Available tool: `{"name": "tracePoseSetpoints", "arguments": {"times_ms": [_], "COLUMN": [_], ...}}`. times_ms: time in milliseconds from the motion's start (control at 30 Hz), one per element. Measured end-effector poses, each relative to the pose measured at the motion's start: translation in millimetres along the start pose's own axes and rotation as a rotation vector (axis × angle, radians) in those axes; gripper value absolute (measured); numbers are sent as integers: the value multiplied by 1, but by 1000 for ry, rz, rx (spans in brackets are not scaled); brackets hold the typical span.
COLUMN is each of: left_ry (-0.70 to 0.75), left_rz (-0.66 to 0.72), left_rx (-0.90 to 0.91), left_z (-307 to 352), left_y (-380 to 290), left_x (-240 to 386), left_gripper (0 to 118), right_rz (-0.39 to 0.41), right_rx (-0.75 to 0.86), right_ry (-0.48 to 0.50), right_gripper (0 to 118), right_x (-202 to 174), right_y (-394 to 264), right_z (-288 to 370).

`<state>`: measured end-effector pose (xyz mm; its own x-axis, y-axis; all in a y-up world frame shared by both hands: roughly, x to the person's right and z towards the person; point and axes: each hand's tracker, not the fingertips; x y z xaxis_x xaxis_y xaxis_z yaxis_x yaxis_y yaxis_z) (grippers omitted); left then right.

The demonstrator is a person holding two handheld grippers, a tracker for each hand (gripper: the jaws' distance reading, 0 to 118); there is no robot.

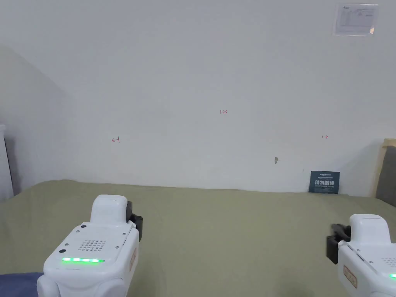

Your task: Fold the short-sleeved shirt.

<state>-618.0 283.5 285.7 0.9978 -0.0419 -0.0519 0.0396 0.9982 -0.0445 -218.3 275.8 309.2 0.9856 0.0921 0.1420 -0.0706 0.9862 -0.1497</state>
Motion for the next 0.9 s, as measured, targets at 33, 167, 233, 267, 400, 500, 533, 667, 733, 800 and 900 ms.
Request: {"name": "tracePoseSetpoints", "arguments": {"times_ms": [33,167,233,267,400,500,533,667,733,800,900], "left_ry": [7,-32,-37,-35,-1,55,77,202,243,291,360], "left_rz": [30,48,42,41,40,37,35,14,24,29,47], "left_rx": [6,-38,-52,-64,-65,-64,-64,-70,-88,-122,-143], "left_z": [0,3,4,5,20,34,40,76,89,105,129], "left_y": [-3,-9,-10,-8,0,10,14,18,13,9,2], "left_x": [3,-4,-8,-11,-39,-66,-77,-118,-142,-163,-189], "left_gripper": [0,0,0,0,0,0,0,0,0,0,0], "right_rz": [-8,-45,-29,-27,-7,-1,4,10,38,44,10], "right_rx": [-26,-53,-58,-60,-43,-14,-7,23,30,30,21], "right_ry": [-46,29,39,58,139,237,270,409,472,536,629], "right_gripper": [0,0,0,0,0,0,0,0,0,0,0], "right_x": [2,2,0,-3,-30,-59,-72,-126,-154,-182,-216], "right_y": [-4,-6,-7,-4,11,23,28,43,46,50,50], "right_z": [3,7,4,4,0,-5,-6,-7,-8,-9,-5]}}
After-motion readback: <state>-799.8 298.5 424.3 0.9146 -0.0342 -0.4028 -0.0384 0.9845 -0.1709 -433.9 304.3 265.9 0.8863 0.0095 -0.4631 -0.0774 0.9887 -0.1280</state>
